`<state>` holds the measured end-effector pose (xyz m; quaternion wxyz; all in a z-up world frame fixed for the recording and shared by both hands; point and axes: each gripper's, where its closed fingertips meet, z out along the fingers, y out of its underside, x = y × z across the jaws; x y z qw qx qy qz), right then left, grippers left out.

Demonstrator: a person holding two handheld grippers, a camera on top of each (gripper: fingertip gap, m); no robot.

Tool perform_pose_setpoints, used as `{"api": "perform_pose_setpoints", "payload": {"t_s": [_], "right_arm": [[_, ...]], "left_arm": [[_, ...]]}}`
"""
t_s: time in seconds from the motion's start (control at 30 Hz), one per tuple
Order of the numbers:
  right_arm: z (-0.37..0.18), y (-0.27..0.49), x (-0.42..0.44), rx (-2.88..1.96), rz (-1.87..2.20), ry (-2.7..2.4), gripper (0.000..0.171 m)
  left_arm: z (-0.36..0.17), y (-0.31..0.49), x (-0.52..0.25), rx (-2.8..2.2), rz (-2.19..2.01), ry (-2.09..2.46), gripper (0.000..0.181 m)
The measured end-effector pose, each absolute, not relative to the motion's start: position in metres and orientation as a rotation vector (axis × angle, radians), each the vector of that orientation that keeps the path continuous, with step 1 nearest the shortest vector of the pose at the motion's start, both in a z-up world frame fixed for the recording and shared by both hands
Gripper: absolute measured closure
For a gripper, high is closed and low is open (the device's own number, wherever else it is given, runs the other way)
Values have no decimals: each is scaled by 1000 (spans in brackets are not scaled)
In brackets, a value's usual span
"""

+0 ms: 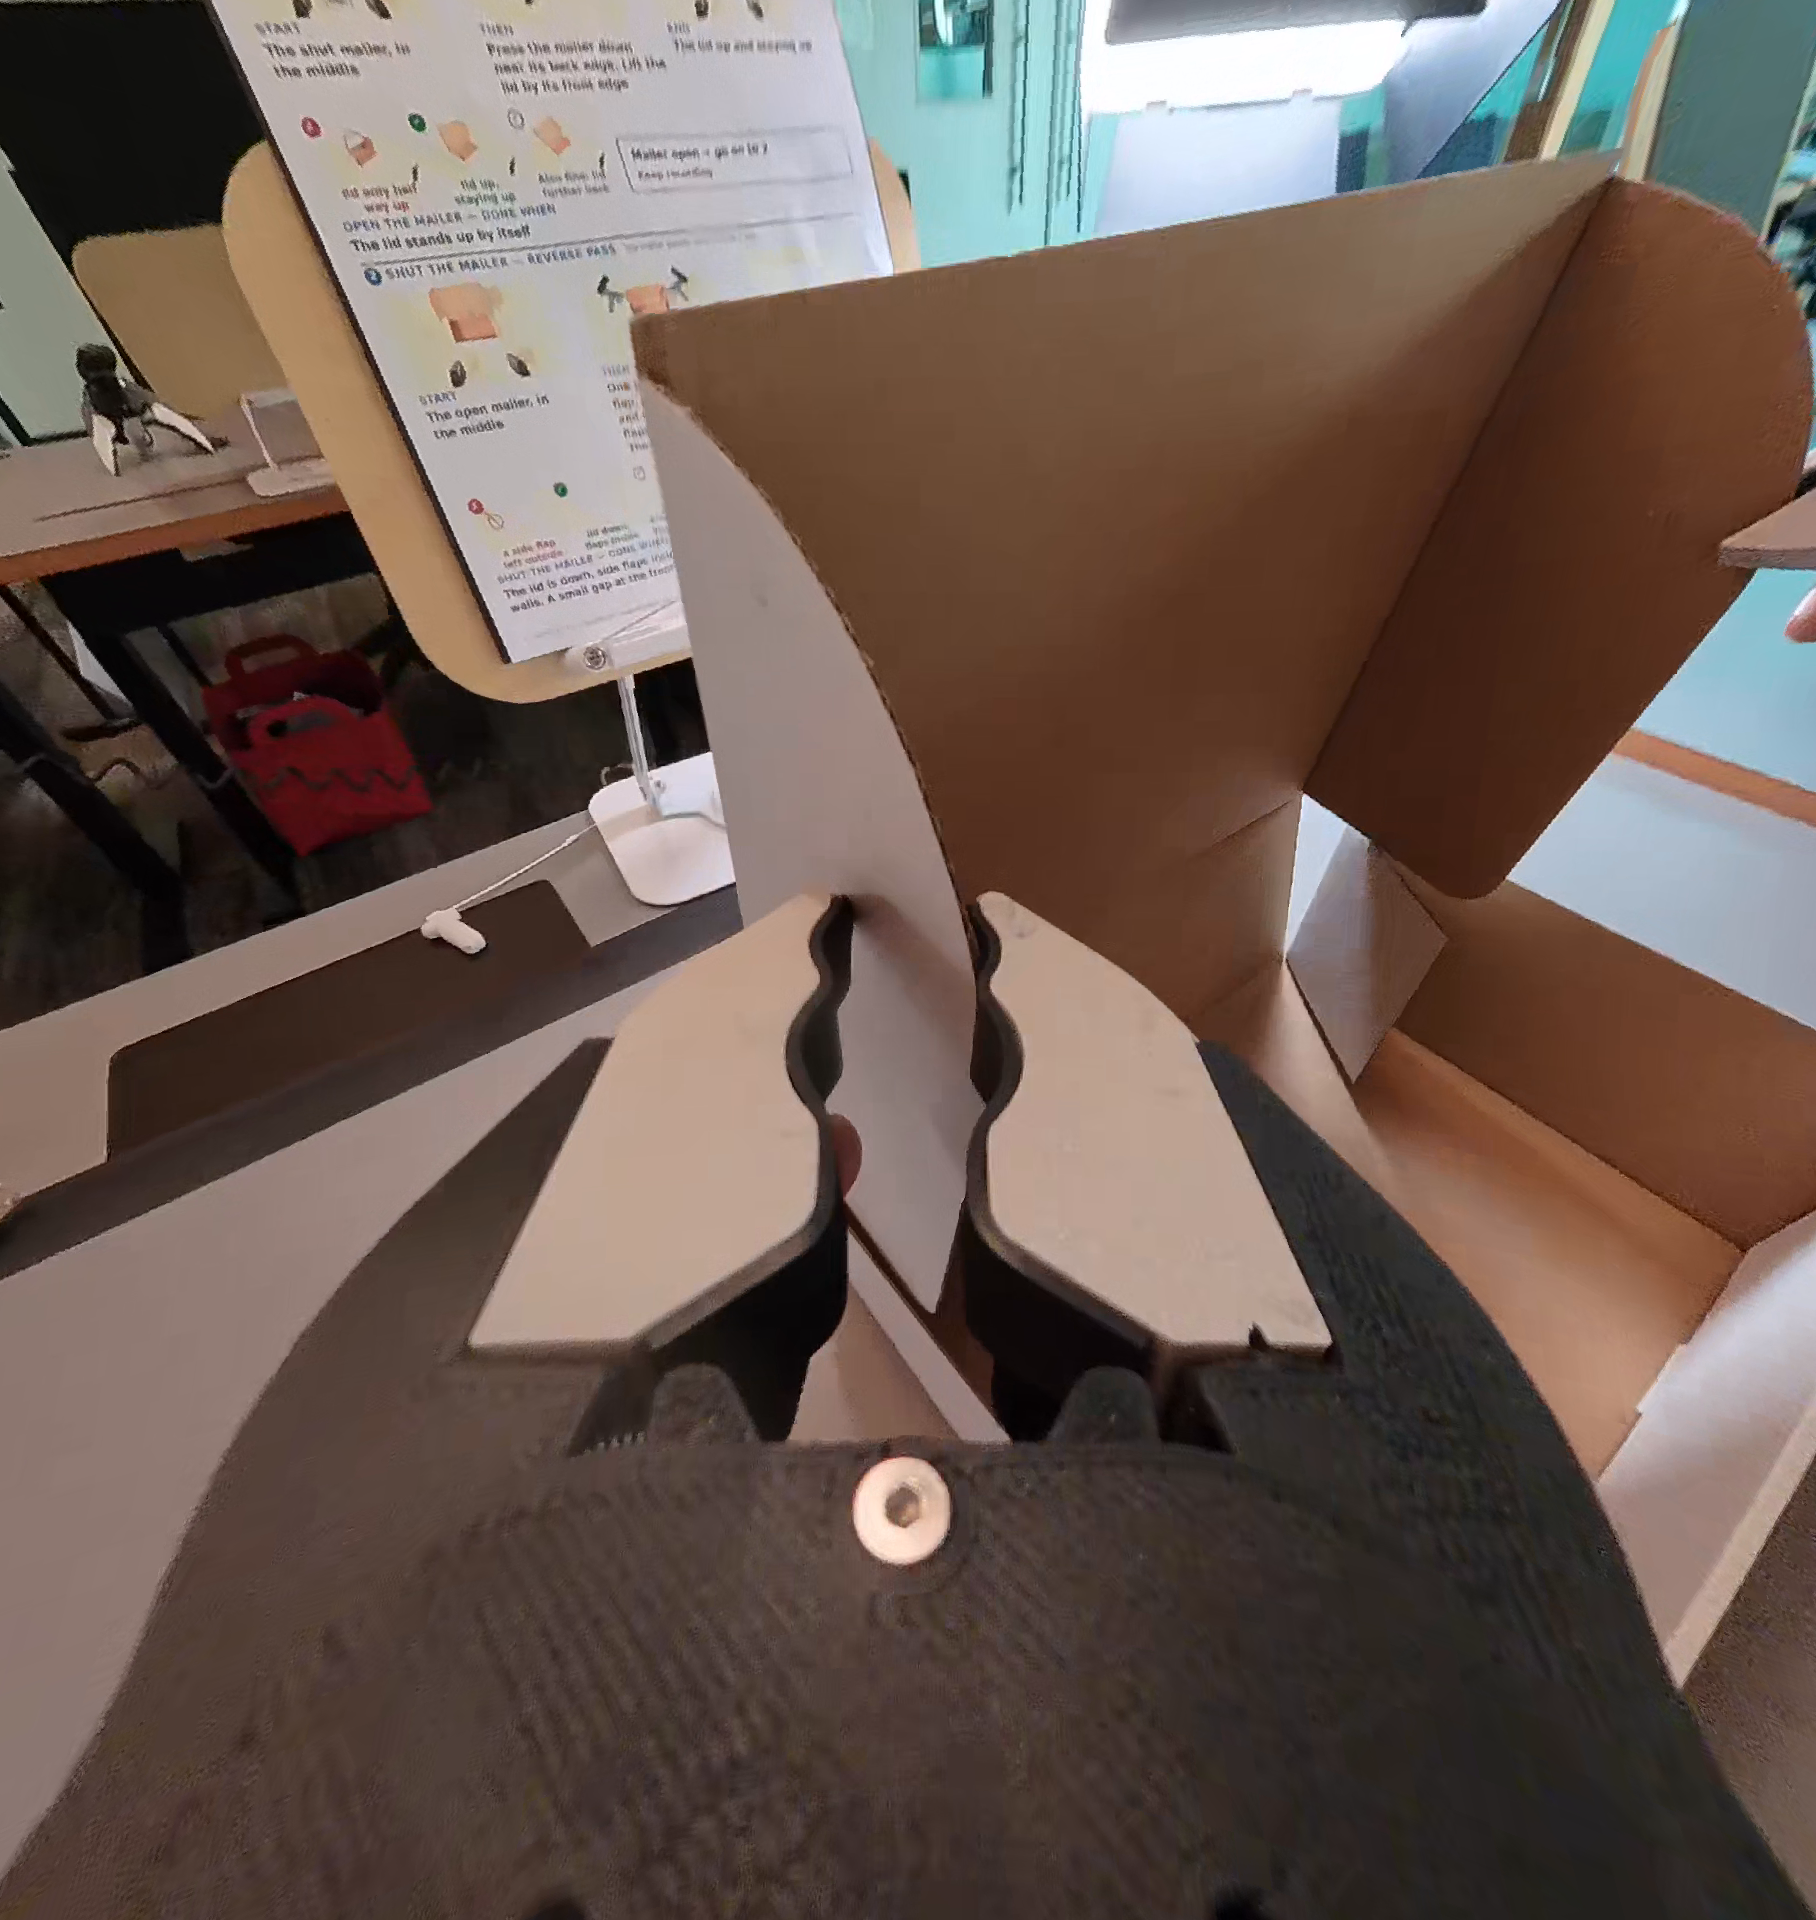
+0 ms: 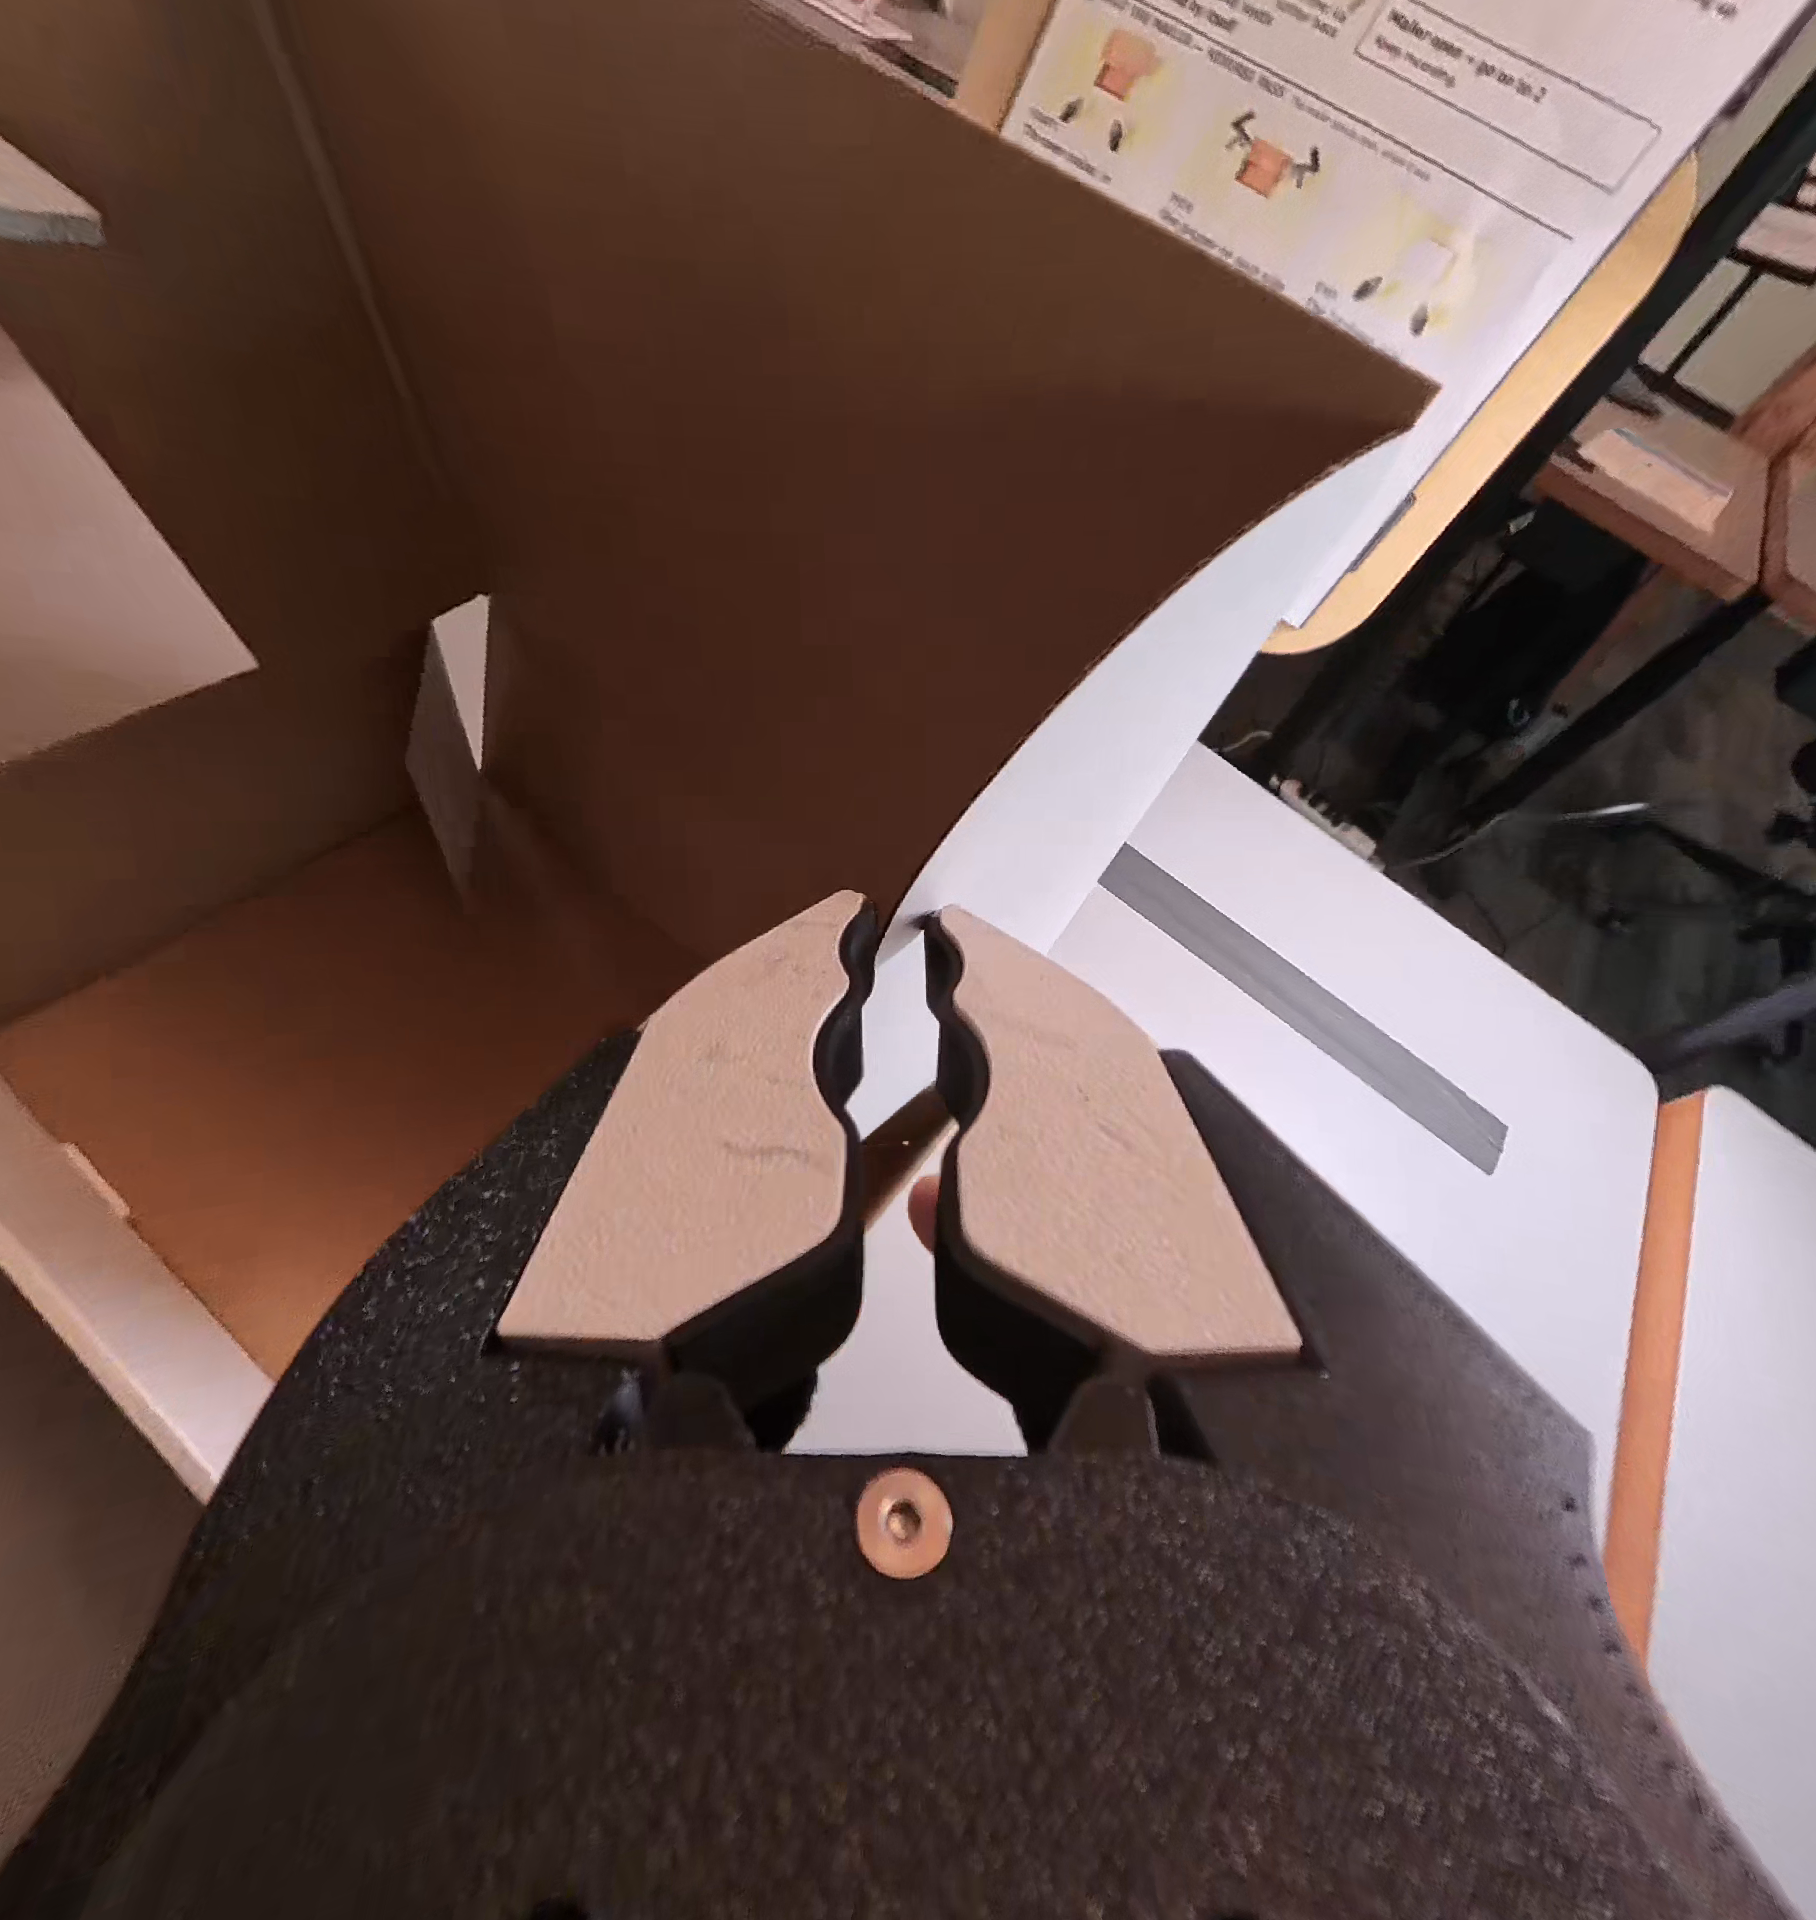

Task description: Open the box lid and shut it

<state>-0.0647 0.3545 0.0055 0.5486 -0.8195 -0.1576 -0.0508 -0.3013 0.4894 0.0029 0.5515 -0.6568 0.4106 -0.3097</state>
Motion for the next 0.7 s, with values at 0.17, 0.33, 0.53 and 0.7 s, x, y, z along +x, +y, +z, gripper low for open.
{"api": "perform_pose_setpoints", "payload": {"t_s": [0.17, 0.33, 0.53, 0.7], "right_arm": [[6, 328, -67, -1901, -25, -386, 163], [5, 318, -66, -1930, 0, -396, 163], [3, 314, -70, -1861, 27, -379, 163], [6, 331, -74, -1752, -1, -325, 164]], "left_arm": [[4, 464, -309, -1489, -805, 924, 159], [3, 453, -310, -1452, -797, 937, 158], [2, 451, -311, -1418, -825, 947, 158], [6, 450, -312, -1404, -756, 967, 147]]}}
